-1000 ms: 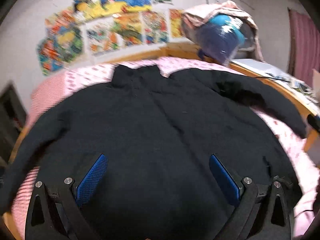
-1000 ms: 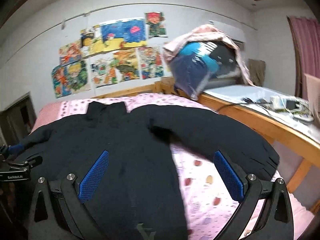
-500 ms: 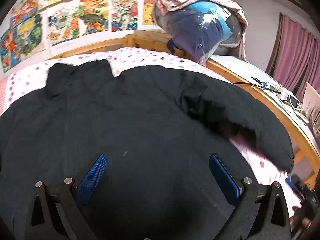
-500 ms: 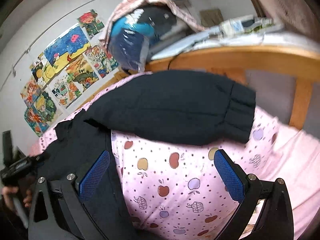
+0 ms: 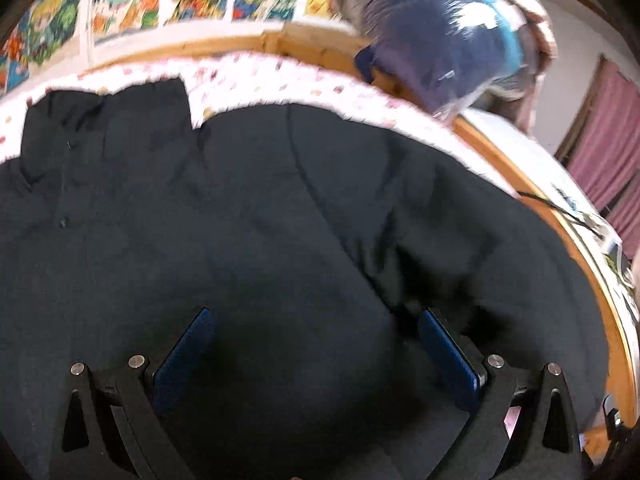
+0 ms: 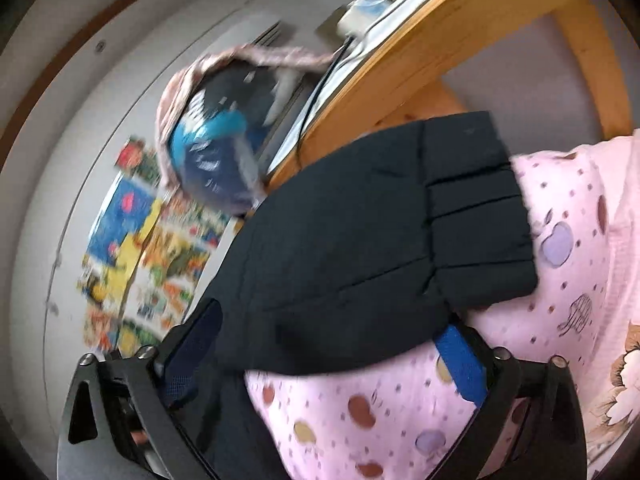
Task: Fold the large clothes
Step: 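Grasp the jacket sleeve cuff with the right gripper and lift it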
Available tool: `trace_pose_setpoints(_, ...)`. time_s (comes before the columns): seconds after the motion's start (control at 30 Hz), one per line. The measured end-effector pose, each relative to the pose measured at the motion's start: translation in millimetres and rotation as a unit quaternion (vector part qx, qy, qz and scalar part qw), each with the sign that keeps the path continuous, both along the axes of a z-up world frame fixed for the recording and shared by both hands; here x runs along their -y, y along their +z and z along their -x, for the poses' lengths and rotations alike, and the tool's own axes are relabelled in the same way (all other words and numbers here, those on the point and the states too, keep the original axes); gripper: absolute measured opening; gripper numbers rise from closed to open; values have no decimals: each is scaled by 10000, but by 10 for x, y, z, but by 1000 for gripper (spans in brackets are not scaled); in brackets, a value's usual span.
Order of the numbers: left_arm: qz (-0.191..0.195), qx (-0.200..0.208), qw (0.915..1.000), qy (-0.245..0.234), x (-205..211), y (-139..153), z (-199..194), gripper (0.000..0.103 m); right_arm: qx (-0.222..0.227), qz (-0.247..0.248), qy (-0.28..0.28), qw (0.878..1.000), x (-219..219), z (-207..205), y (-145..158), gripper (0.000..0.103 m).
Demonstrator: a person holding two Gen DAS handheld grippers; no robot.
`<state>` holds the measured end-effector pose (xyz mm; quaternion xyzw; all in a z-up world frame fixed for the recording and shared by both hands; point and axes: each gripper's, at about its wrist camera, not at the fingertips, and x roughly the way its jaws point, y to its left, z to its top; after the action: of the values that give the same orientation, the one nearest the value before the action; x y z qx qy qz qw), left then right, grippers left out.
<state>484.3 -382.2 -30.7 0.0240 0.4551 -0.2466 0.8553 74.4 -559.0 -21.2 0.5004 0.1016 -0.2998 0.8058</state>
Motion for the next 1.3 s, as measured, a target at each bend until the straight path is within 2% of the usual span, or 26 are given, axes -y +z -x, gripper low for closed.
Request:
trace_pose_setpoints(0.07,-231,-178,9996,65,70,-144,-94,103,-297,188,-207,9992,4,-69,34,63)
trace_pose_setpoints(0.2,-411,-90,9991,-15,135,-215,-106,103,-441,203,-454,9978,157,-226,33,41)
trace_pose_setpoints(0.27,-297,-128,9995,-34,99,-181,-109,103,-418,241,-493,9976,241,-322,73,19)
trace_pose_setpoints(0.37,-57,-218,9997,10,-39,-98,-122,103,-461,625,-465,9959,301,-431,264,10)
trace_pose_setpoints(0.47,114,-272,9995,97,-246,-7,-109,103,-437,1294,-401,9898,306,-350,652,8)
trace_pose_setpoints(0.5,137,-269,9995,128,-318,33,-113,103,-397,1537,-353,9867,291,-225,809,8)
trace_pose_setpoints(0.63,270,-169,9991,277,-717,269,-93,103,-255,2611,44,9650,57,-441,1425,8)
trace_pose_setpoints(0.73,451,-102,9982,377,-1097,411,-72,103,-127,3256,592,9436,-254,-712,1798,8)
trace_pose_setpoints(0.9,883,-129,9944,569,-1799,598,-13,103,-252,4174,1744,8915,-989,-1222,2124,8)
trace_pose_setpoints(1.0,1006,-217,9928,609,-2146,637,19,103,-449,4487,2420,8591,-1419,-1445,2136,8)
trace_pose_setpoints(1.07,1047,-229,9920,663,-2315,627,62,103,-716,4716,2810,8328,-1733,-1534,2074,8)
trace_pose_setpoints(1.2,1640,-499,9835,586,-2661,567,130,102,-1100,4929,3413,7928,-2203,-1605,1876,8)
trace_pose_setpoints(1.3,1739,-657,9812,513,-2697,462,143,101,-1475,4935,3810,7678,-2423,-1666,1667,8)
